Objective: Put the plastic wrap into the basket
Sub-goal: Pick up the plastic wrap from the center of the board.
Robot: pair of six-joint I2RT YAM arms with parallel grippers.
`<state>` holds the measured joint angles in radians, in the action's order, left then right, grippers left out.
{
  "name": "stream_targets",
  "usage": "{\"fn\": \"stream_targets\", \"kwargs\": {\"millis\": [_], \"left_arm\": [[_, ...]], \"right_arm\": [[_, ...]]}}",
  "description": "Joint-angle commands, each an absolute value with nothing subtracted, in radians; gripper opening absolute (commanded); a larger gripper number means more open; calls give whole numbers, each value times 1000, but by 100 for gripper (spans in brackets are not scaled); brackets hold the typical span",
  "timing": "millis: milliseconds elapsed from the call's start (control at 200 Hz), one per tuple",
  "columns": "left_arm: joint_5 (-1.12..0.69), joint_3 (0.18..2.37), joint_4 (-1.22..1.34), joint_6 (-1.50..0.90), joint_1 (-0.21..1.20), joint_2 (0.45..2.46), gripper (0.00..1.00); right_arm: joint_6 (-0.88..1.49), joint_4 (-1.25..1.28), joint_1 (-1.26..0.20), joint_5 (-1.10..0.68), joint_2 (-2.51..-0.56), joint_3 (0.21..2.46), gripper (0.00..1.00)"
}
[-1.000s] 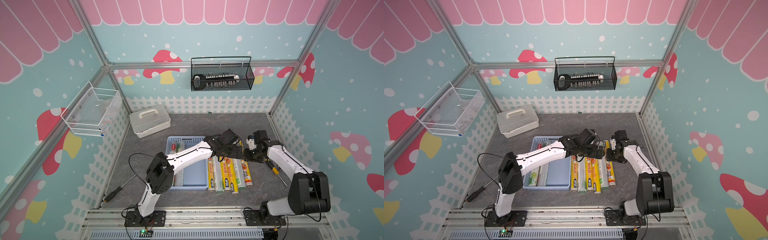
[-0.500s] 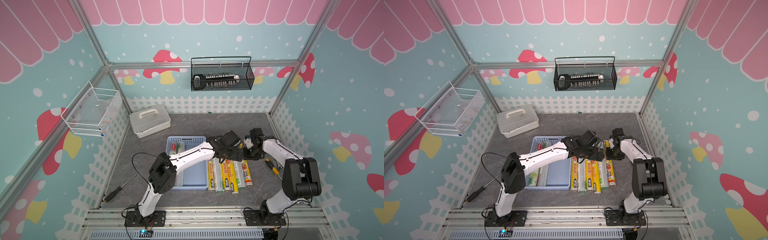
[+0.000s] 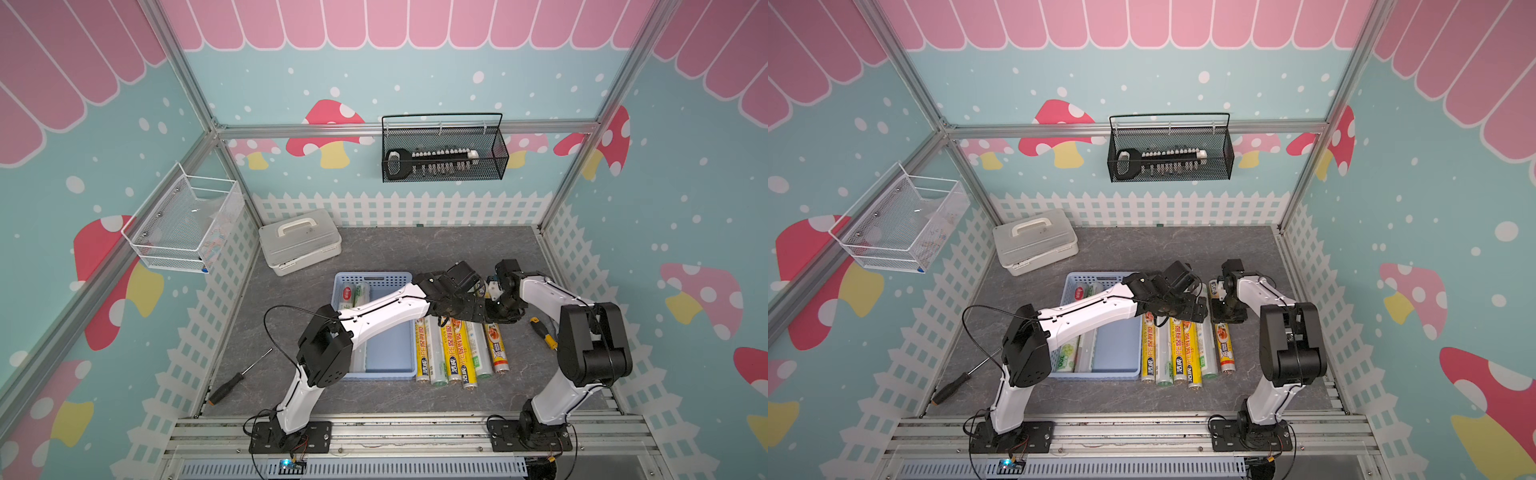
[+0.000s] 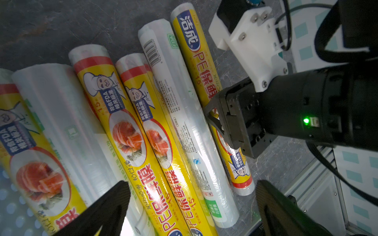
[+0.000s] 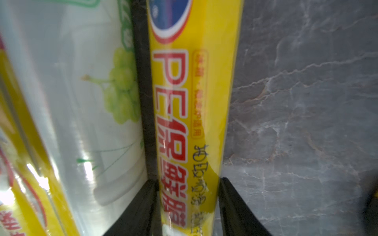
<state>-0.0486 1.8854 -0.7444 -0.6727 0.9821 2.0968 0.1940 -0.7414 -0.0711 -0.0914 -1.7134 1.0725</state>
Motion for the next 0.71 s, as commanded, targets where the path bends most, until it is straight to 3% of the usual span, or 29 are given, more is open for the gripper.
{"fn": "stream_targets", "kwargs": {"millis": [0,370,700], "left_arm": [[-45,1910,-760,-669,977,2109,99],[-44,1901,-768,-658,968,2092,99],[-39,1896,-770,-660,962,2083,99]], "right_arm": [[189,-769,-67,-40,-1740,1097,54],[176,-775,-67,-39,-1813,1116,53],[194,-804,-67,47,-1766,1120,38]]}}
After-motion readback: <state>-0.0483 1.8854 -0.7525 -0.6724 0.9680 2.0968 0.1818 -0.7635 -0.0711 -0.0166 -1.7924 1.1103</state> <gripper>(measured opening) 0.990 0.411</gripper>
